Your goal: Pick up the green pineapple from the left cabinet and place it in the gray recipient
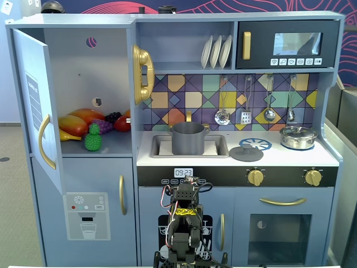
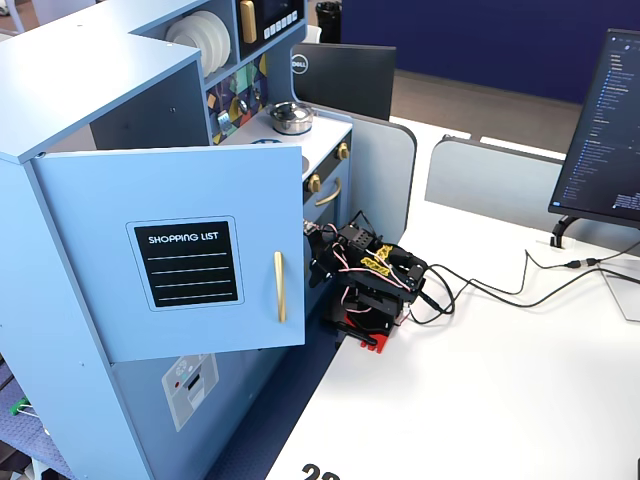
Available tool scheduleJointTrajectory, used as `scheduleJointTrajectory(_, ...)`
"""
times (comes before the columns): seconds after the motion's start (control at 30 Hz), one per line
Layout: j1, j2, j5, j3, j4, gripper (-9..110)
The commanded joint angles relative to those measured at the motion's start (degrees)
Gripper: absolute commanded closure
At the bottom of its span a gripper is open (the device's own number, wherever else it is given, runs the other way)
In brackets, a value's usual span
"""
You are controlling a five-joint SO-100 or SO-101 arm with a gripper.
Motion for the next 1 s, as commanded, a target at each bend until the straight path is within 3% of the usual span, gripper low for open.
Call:
scheduleJointTrajectory(0.0,1.05,-0.35,0.79,0.0,9.93,101)
scheduleJointTrajectory(0.3,0.53,-0.35,0.26,0.0,9.93,101)
scheduleJointTrajectory(0.4,-8.35,-0.53,5.19,-0.18,8.88,101)
scheduleJointTrajectory(0.57,-32.43,-4.48,24.87,-8.7,-11.34,99)
scheduleJointTrajectory(0.67,-42.89,-6.42,19.42,-17.75,-28.56,98)
scheduleJointTrajectory(0.8,-50.8,-13.18,3.43,-27.6,-50.45,94)
scheduleJointTrajectory(0.97,-52.91,-17.93,3.25,-29.44,-74.44,78)
